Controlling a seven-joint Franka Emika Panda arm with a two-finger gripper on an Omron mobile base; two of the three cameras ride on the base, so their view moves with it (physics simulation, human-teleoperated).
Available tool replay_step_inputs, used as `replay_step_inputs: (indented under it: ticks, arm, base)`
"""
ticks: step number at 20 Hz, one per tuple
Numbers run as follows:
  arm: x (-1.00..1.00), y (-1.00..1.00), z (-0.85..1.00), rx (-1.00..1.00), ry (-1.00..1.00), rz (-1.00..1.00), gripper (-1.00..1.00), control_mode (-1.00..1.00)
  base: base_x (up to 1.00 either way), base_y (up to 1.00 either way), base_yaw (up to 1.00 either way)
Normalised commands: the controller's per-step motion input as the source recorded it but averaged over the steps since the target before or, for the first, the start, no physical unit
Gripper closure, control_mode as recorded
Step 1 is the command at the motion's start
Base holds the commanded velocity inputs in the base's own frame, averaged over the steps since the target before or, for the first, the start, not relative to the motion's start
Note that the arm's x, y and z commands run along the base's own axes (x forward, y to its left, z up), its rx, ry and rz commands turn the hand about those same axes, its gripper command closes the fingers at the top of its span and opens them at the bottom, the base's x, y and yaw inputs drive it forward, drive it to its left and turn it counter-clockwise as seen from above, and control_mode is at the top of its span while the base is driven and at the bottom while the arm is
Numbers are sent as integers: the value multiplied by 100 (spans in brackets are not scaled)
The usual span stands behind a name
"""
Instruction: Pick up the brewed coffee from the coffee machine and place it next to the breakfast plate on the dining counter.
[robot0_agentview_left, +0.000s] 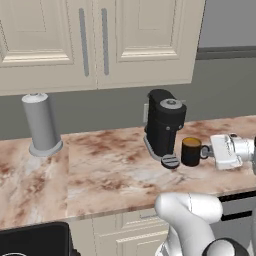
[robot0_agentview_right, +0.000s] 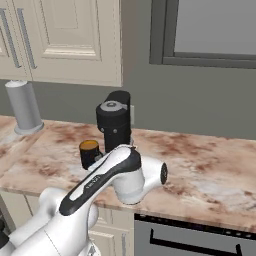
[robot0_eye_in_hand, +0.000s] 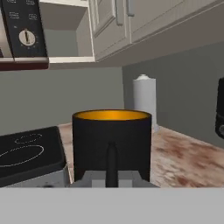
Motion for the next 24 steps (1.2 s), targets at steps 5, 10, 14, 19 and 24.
replay_step_inputs:
  ticks: [5, 10, 14, 19, 24]
  arm:
    - [-80, 2, 48, 2, 9, 9, 100, -100]
    - [-41, 19, 42, -5, 0, 2, 100, -100]
    - [1, 0, 9, 0, 0, 0, 100, -100]
    - [8, 0, 0, 0, 0, 0, 100, 100]
    - [0, 0, 0, 0, 0, 0, 100, 100]
  base:
    - [0, 0, 0]
    - [0, 0, 0]
    - [0, 0, 0]
    - [-9, 0, -3]
    - [-97, -18, -25]
